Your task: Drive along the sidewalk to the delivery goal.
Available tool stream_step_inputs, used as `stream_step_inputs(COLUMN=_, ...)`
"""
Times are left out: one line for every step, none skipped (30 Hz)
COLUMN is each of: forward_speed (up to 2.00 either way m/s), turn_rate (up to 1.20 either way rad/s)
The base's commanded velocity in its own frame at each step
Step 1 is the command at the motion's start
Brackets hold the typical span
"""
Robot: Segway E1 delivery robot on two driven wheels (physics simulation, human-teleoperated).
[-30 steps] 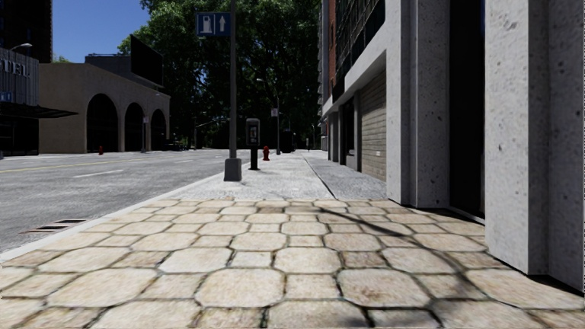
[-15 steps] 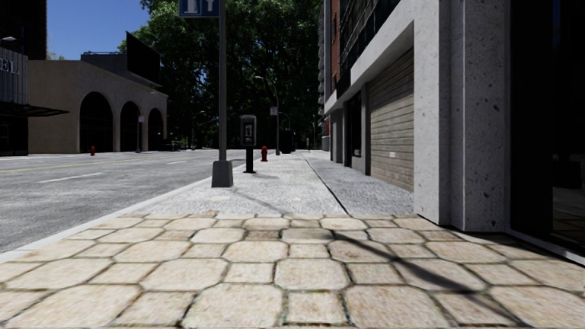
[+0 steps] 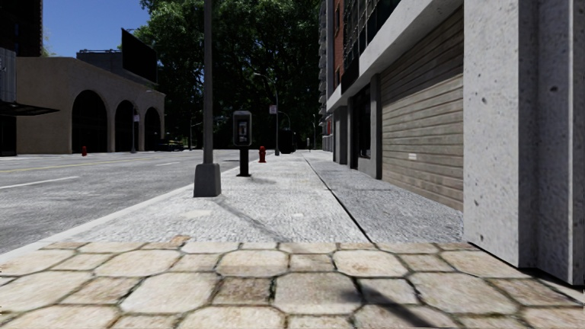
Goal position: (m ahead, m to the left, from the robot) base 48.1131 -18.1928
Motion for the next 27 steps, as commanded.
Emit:
stream_step_inputs(forward_speed=2.0, turn_rate=-0.05)
stream_step_inputs(forward_speed=2.0, turn_rate=-0.2)
stream_step_inputs(forward_speed=2.0, turn_rate=-0.27)
stream_step_inputs(forward_speed=2.0, turn_rate=-0.27)
stream_step_inputs(forward_speed=2.0, turn_rate=-0.28)
stream_step_inputs(forward_speed=2.0, turn_rate=-0.29)
stream_step_inputs(forward_speed=2.0, turn_rate=-0.29)
stream_step_inputs(forward_speed=2.0, turn_rate=-0.29)
stream_step_inputs(forward_speed=2.0, turn_rate=-0.12)
stream_step_inputs(forward_speed=2.0, turn_rate=0.0)
stream_step_inputs(forward_speed=2.0, turn_rate=0.0)
stream_step_inputs(forward_speed=2.0, turn_rate=0.0)
stream_step_inputs(forward_speed=2.0, turn_rate=0.0)
stream_step_inputs(forward_speed=2.0, turn_rate=0.0)
stream_step_inputs(forward_speed=2.0, turn_rate=0.0)
stream_step_inputs(forward_speed=2.0, turn_rate=0.0)
stream_step_inputs(forward_speed=2.0, turn_rate=0.0)
stream_step_inputs(forward_speed=2.0, turn_rate=0.0)
stream_step_inputs(forward_speed=2.0, turn_rate=0.0)
stream_step_inputs(forward_speed=2.0, turn_rate=0.0)
stream_step_inputs(forward_speed=2.0, turn_rate=0.0)
stream_step_inputs(forward_speed=2.0, turn_rate=0.0)
stream_step_inputs(forward_speed=2.0, turn_rate=0.0)
stream_step_inputs(forward_speed=2.0, turn_rate=0.0)
stream_step_inputs(forward_speed=2.0, turn_rate=0.0)
stream_step_inputs(forward_speed=2.0, turn_rate=0.0)
stream_step_inputs(forward_speed=2.0, turn_rate=0.0)
